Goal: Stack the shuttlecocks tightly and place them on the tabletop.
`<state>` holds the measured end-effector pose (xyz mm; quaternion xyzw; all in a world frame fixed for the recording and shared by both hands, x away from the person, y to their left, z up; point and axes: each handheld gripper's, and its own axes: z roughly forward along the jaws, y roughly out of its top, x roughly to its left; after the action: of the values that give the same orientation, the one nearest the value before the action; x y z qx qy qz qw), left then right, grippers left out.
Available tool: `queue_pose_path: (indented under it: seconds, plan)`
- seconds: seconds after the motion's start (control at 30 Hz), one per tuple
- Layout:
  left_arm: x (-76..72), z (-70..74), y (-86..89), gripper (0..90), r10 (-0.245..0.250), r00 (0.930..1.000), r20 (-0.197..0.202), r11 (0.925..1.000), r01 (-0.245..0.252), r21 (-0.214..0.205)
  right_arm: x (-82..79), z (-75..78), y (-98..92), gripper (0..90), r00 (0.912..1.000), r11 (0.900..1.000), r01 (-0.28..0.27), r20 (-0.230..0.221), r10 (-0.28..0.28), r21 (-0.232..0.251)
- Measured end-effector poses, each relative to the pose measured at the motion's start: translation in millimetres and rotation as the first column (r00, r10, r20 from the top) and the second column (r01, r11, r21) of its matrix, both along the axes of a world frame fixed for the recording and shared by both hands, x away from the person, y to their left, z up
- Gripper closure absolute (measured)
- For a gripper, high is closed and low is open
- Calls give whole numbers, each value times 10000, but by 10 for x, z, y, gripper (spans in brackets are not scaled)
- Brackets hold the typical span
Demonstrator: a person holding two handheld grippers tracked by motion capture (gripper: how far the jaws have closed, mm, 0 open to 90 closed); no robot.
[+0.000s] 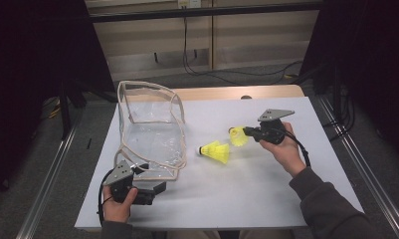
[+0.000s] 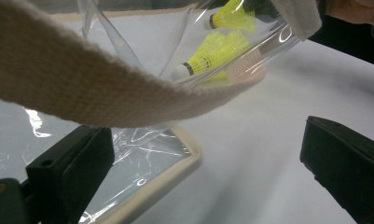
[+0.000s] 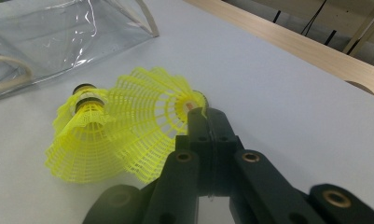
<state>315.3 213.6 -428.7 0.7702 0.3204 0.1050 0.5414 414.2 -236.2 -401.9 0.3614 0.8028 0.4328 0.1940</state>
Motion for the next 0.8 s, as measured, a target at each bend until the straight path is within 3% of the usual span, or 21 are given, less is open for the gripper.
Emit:
queue_pose_path:
  seconds: [0.8]
  plan:
    - [0,5,0,28,-13,10000,10,10000,13,44,-179,-37,-82,900,9998,9998,-158,135,156,118]
